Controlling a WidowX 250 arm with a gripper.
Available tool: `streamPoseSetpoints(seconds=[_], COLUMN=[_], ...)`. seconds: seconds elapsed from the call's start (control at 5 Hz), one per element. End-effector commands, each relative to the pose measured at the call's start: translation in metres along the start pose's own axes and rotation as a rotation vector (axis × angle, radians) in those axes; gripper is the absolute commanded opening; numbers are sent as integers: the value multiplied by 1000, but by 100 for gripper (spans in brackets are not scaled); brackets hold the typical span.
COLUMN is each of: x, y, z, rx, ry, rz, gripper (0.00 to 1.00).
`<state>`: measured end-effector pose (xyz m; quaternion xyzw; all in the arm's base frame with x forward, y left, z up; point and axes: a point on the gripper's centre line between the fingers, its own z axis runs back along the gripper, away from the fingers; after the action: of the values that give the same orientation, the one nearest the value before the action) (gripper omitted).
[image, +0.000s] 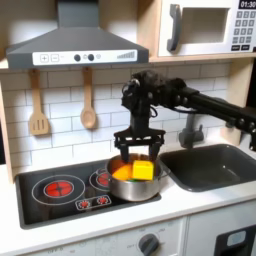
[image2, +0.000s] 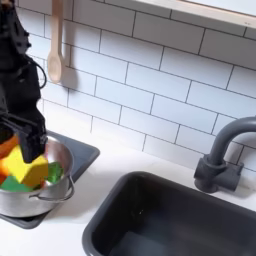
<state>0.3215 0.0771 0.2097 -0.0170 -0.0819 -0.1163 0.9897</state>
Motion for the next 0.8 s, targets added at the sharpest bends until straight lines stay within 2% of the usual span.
streamPoseSetpoints(seconds=[0.0,0.2,0.4,0.6], x=[-1,-2,-7,-8], y=[10,9,2,-7], z=[-1,-3,-11,-24], rx=[37,61,66,48], ry=[6,22,54,83], rz=[46,83,147,216], gripper=[100,100,100,100])
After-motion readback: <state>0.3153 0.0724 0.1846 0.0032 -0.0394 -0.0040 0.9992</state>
